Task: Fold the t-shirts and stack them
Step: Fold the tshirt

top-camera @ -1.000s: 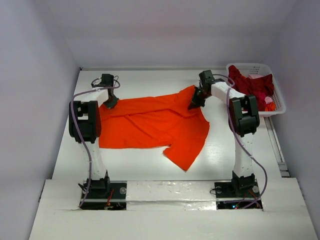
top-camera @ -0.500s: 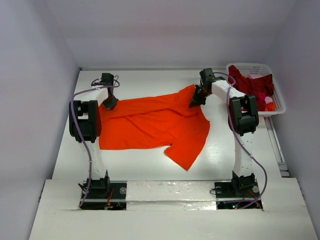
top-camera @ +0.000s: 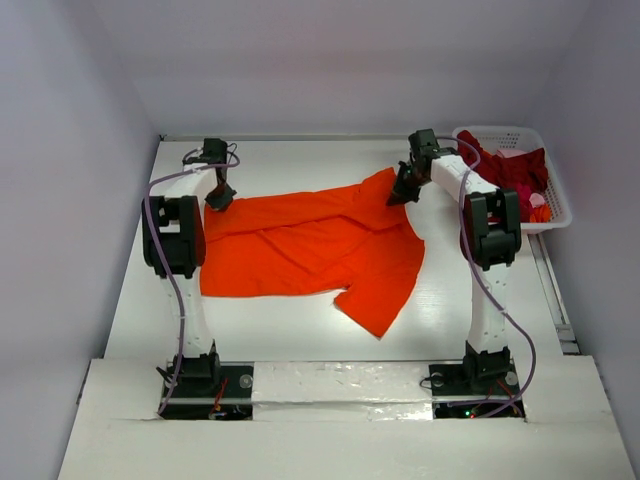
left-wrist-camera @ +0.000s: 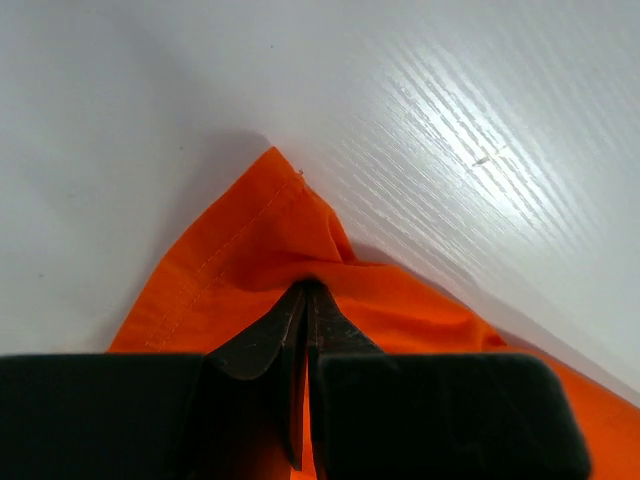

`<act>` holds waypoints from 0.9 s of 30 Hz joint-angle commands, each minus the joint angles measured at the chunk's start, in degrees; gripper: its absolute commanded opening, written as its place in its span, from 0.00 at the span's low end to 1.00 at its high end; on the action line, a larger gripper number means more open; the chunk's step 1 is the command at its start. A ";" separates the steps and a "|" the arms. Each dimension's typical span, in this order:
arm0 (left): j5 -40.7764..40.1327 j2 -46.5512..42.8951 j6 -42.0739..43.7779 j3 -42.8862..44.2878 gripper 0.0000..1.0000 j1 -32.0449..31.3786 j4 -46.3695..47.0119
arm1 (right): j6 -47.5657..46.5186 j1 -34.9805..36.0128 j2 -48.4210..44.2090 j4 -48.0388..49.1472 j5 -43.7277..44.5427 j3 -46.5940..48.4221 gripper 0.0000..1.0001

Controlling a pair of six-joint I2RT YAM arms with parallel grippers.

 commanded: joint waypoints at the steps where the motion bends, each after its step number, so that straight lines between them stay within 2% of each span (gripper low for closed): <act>1: 0.18 1.79 0.61 2.35 0.00 0.38 -1.12 | -1.08 -0.75 1.79 -1.21 -0.37 3.95 0.00; 18: 0.09 5.75 0.43 4.98 0.00 -0.15 -1.29 | -1.52 -1.28 6.62 -4.55 -2.05 13.53 0.00; 24: 0.71 5.49 0.43 6.66 0.00 -0.67 -2.08 | -0.73 -1.28 10.66 -8.68 -0.90 22.92 0.00; 27: 0.88 4.96 0.43 6.75 0.00 -0.68 -2.17 | -0.29 -1.28 10.68 -9.22 -2.04 23.38 0.00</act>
